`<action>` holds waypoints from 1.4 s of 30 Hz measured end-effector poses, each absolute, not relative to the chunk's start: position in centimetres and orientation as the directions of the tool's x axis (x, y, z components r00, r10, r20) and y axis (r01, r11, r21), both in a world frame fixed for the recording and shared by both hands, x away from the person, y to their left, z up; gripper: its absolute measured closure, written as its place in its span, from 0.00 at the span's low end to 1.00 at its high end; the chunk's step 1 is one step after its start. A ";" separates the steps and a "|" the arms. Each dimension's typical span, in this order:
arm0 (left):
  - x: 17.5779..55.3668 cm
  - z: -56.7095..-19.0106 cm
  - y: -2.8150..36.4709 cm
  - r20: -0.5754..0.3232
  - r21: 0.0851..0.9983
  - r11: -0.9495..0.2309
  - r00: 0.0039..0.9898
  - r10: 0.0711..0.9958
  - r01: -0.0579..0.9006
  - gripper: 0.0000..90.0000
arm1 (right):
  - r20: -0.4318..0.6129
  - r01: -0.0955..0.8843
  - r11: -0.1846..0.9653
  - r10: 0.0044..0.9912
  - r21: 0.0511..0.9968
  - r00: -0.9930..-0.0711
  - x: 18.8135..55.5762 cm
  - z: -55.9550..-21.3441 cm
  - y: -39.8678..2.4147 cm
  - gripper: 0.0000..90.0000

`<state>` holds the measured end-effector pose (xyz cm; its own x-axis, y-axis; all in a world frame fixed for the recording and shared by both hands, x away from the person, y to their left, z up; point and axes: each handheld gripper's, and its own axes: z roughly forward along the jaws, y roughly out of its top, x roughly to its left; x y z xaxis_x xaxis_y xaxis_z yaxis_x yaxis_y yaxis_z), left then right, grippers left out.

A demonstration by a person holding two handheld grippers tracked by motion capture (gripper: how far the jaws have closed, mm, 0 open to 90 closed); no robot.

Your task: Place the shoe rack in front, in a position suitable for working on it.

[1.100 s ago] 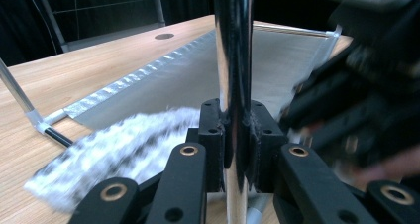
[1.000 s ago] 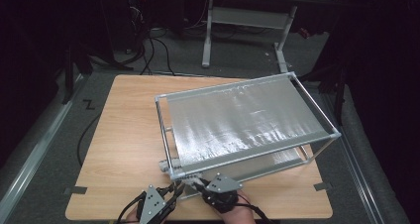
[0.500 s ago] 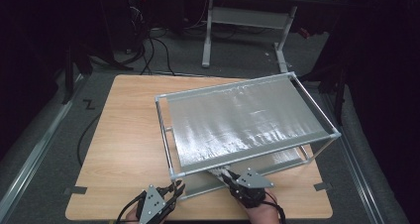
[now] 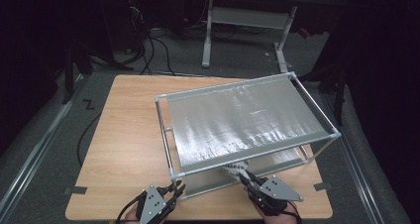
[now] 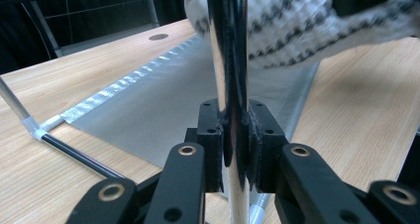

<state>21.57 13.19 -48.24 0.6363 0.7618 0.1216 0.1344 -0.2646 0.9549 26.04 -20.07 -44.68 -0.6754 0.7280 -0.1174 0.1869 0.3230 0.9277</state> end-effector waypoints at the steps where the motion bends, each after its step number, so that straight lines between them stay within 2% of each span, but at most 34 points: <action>1: 21.6 -48.2 13.2 0.122 0.955 -0.265 0.637 0.761 0.134 0.87 | -0.116 0.182 0.317 0.728 0.931 -0.676 25.9 -44.5 -20.1 0.88; 11: 21.6 -48.3 13.2 0.114 0.956 -0.258 0.639 0.761 0.137 0.88 | -0.139 0.071 0.254 0.720 0.965 -0.680 23.4 -41.3 -20.3 0.88; 29: 21.6 -48.4 13.3 0.119 0.957 -0.260 0.639 0.760 0.130 0.88 | -0.127 -0.063 0.113 0.759 0.992 -0.638 23.0 -35.4 -22.0 0.88; 42: 21.5 -48.4 13.2 0.123 0.957 -0.261 0.637 0.761 0.127 0.87 | -0.142 -0.106 0.099 0.809 0.989 -0.570 26.1 -32.0 -20.7 0.87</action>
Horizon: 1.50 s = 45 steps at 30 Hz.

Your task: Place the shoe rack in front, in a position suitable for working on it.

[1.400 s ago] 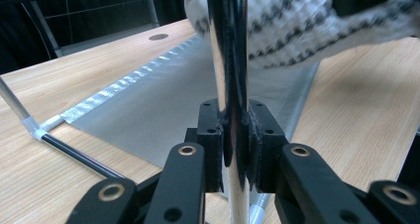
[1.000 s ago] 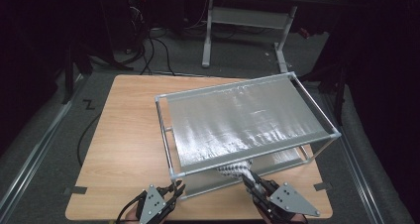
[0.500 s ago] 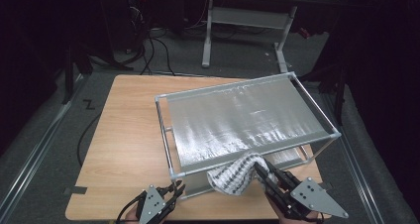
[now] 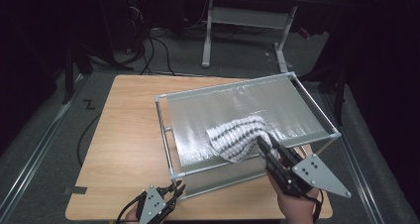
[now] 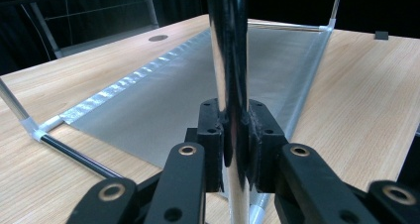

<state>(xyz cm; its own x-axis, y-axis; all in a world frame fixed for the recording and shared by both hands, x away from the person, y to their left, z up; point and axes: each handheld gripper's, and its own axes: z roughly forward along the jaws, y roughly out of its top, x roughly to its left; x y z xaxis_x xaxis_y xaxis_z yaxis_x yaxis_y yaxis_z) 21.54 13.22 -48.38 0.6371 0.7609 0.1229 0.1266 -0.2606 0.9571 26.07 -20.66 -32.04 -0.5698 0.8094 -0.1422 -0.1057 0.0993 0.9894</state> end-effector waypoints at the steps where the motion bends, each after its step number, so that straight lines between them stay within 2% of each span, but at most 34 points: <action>1: 21.5 -48.4 13.2 0.123 0.957 -0.261 0.637 0.761 0.127 0.87 | -0.140 -0.107 0.097 0.816 0.990 -0.561 26.5 -31.7 -20.6 0.87; 8: 21.5 -48.4 13.2 0.122 0.957 -0.260 0.638 0.760 0.127 0.87 | -0.132 -0.096 0.096 0.844 0.991 -0.520 29.0 -30.4 -19.7 0.87; 12: 21.5 -48.4 13.2 0.123 0.957 -0.261 0.639 0.760 0.126 0.87 | -0.161 -0.057 0.154 0.838 0.986 -0.521 29.4 -32.6 -18.4 0.85; 18: 21.5 -48.4 13.2 0.122 0.957 -0.260 0.638 0.760 0.128 0.87 | -0.127 0.001 0.161 0.785 0.987 -0.607 28.0 -35.3 -16.6 0.83; 25: 21.5 -48.4 13.2 0.117 0.957 -0.259 0.639 0.760 0.132 0.87 | -0.108 0.019 0.166 0.718 0.986 -0.688 25.8 -36.8 -13.7 0.80; 30: 21.5 -48.4 13.2 0.118 0.956 -0.260 0.639 0.760 0.133 0.87 | -0.077 0.045 0.156 0.695 0.987 -0.715 25.8 -37.2 -11.7 0.77; 38: 21.4 -48.4 13.2 0.117 0.956 -0.261 0.638 0.761 0.136 0.87 | -0.029 0.076 0.133 0.647 0.988 -0.762 26.0 -36.9 -9.0 0.67; 42: 21.4 -48.4 13.2 0.117 0.956 -0.261 0.640 0.759 0.135 0.87 | -0.033 0.065 0.135 0.618 0.989 -0.786 25.4 -37.0 -8.4 0.57; 45: 21.3 -48.4 13.2 0.117 0.956 -0.261 0.640 0.759 0.135 0.87 | -0.045 0.029 0.110 0.614 0.994 -0.788 24.7 -36.8 -8.7 0.54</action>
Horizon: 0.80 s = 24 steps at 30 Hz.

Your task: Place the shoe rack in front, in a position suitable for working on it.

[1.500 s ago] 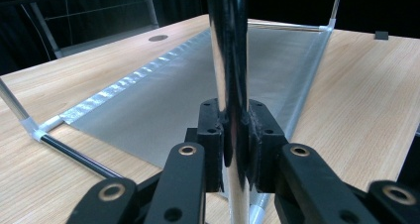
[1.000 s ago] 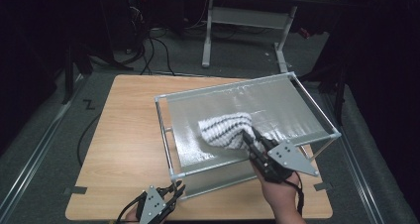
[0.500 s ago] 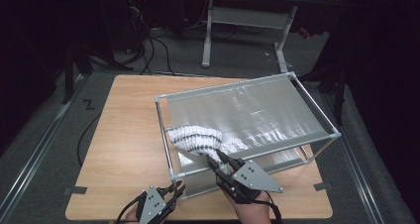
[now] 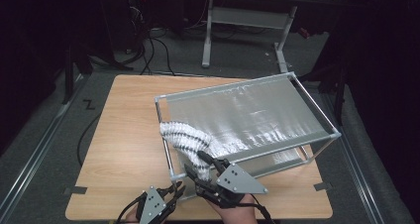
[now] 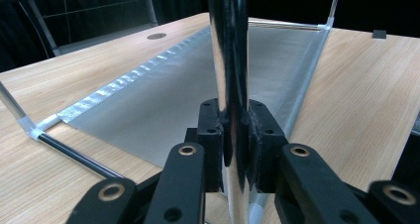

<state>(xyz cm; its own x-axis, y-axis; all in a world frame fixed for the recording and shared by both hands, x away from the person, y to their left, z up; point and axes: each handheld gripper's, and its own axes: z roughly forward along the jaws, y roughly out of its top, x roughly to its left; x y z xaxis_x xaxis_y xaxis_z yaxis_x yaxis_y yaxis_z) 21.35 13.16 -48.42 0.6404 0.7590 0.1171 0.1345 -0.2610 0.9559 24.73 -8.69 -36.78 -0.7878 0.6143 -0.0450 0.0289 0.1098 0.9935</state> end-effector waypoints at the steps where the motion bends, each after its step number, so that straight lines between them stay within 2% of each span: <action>1: 21.4 -48.4 13.2 0.116 0.956 -0.260 0.641 0.759 0.135 0.87 | -0.051 0.015 0.101 0.619 0.995 -0.784 24.5 -36.6 -8.9 0.54; 7: 21.4 -48.5 13.2 0.114 0.956 -0.260 0.641 0.759 0.137 0.87 | -0.025 0.013 0.053 0.664 0.999 -0.747 25.3 -35.9 -10.0 0.62; 9: 21.4 -48.5 13.2 0.117 0.955 -0.264 0.642 0.758 0.137 0.87 | -0.025 0.029 0.069 0.678 0.997 -0.735 25.8 -36.1 -9.7 0.66; 15: 21.4 -48.5 13.2 0.117 0.955 -0.264 0.644 0.756 0.137 0.87 | -0.014 0.085 0.117 0.658 0.989 -0.753 25.8 -37.1 -8.7 0.68; 18: 21.4 -48.5 13.2 0.117 0.954 -0.266 0.644 0.756 0.138 0.87 | -0.020 0.086 0.134 0.637 0.987 -0.770 25.3 -37.4 -7.9 0.68; 24: 21.3 -48.5 13.2 0.119 0.953 -0.269 0.644 0.756 0.140 0.87 | -0.048 0.065 0.152 0.639 0.986 -0.767 24.8 -38.1 -6.9 0.60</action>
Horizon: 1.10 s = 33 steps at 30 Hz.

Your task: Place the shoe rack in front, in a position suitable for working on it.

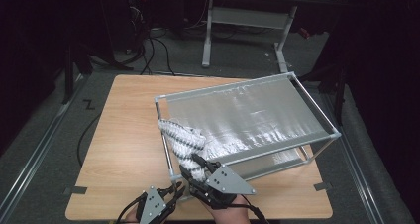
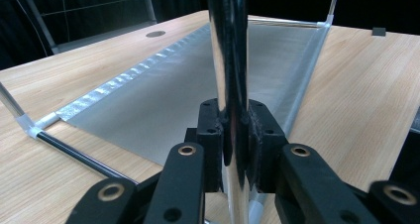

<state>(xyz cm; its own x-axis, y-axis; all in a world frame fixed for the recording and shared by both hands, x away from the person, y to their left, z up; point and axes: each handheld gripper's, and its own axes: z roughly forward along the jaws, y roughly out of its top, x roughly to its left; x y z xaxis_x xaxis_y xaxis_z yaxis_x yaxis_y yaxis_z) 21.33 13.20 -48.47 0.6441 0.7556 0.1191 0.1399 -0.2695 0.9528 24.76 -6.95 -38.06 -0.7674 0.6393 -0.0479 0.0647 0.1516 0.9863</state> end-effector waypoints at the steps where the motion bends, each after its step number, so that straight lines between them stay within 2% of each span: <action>1: 21.3 -48.5 13.2 0.119 0.953 -0.269 0.644 0.756 0.140 0.87 | -0.056 0.058 0.154 0.644 0.986 -0.763 24.7 -38.2 -7.0 0.61; 9: 21.3 -48.5 13.1 0.125 0.950 -0.278 0.646 0.753 0.140 0.87 | -0.057 0.064 0.160 0.651 0.985 -0.757 24.7 -38.4 -7.4 0.71; 21: 21.3 -48.5 13.0 0.121 0.951 -0.274 0.639 0.759 0.144 0.87 | -0.076 0.070 0.165 0.738 0.984 -0.671 26.5 -38.3 -12.0 0.74; 28: 21.5 -48.6 12.9 0.108 0.952 -0.264 0.634 0.765 0.156 0.87 | -0.037 0.118 0.141 0.781 0.983 -0.624 28.0 -38.0 -15.8 0.73; 33: 21.4 -48.7 12.8 0.112 0.951 -0.266 0.627 0.771 0.156 0.87 | -0.075 0.108 0.158 0.836 0.982 -0.544 28.5 -38.0 -18.0 0.73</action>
<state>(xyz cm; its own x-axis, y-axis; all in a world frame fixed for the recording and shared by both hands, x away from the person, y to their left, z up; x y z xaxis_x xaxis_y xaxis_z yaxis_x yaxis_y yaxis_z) 21.38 12.81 -48.66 0.6266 0.7712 0.1122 0.1564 -0.2655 0.9513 28.53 -18.00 -38.02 -0.5438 0.8358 -0.0750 0.1077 0.1581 0.9815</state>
